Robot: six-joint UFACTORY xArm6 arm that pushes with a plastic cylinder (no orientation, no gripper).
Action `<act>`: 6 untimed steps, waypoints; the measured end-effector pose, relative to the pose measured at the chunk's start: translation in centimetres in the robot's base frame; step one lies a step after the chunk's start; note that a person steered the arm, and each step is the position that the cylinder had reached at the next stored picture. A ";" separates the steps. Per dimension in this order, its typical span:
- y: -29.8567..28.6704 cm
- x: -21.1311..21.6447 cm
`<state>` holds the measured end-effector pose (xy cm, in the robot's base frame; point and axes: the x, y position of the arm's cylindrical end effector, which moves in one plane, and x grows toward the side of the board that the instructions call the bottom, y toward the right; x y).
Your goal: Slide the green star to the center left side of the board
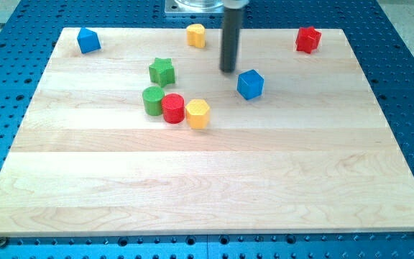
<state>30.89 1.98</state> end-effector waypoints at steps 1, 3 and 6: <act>-4.1 0.2; -17.6 5.4; -20.3 4.3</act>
